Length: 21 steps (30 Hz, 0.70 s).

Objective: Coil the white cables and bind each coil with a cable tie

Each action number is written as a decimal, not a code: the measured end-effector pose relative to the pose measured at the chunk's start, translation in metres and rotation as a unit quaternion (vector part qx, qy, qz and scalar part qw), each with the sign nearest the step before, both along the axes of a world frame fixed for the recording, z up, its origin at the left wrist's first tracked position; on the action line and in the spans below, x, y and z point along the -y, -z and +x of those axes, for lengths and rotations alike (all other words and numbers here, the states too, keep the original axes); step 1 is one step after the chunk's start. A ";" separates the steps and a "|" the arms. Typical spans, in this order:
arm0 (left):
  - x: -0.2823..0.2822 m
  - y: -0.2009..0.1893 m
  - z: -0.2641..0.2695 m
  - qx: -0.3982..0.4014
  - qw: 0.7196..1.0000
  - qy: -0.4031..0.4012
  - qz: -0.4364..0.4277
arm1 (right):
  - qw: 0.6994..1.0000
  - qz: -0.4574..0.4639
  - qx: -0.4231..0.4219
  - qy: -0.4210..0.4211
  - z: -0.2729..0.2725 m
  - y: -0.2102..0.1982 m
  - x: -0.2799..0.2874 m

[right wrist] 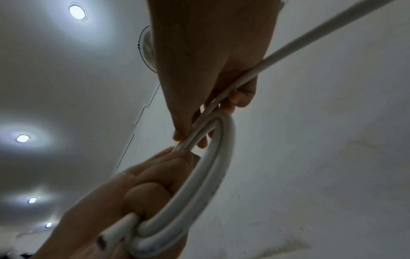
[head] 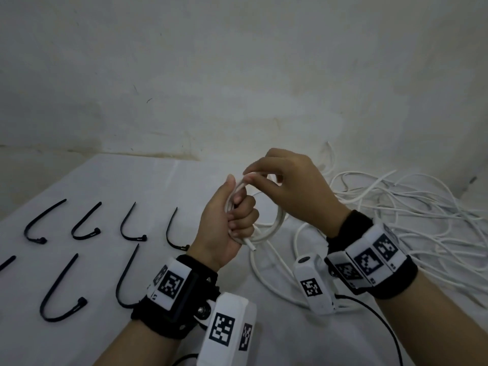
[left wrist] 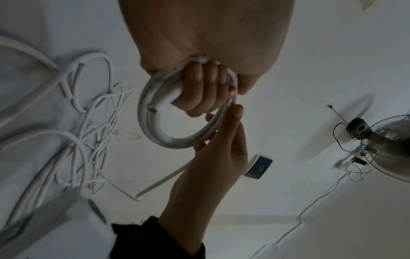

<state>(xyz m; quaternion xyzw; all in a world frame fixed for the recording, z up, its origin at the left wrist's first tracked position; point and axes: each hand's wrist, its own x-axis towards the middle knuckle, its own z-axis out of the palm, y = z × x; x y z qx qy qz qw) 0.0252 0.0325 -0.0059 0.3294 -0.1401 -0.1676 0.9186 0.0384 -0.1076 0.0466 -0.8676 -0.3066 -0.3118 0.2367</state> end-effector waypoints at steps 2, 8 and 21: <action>-0.001 0.000 0.002 -0.011 0.999 -0.030 -0.007 | 0.999 -0.012 -0.034 -0.021 0.000 0.005 0.006; -0.004 -0.002 0.003 -0.005 1.000 -0.026 0.006 | 0.999 -0.005 -0.025 -0.033 -0.001 0.012 0.019; -0.009 -0.002 0.006 0.014 1.000 0.011 -0.009 | 0.996 0.087 -0.014 -0.023 -0.002 0.017 0.010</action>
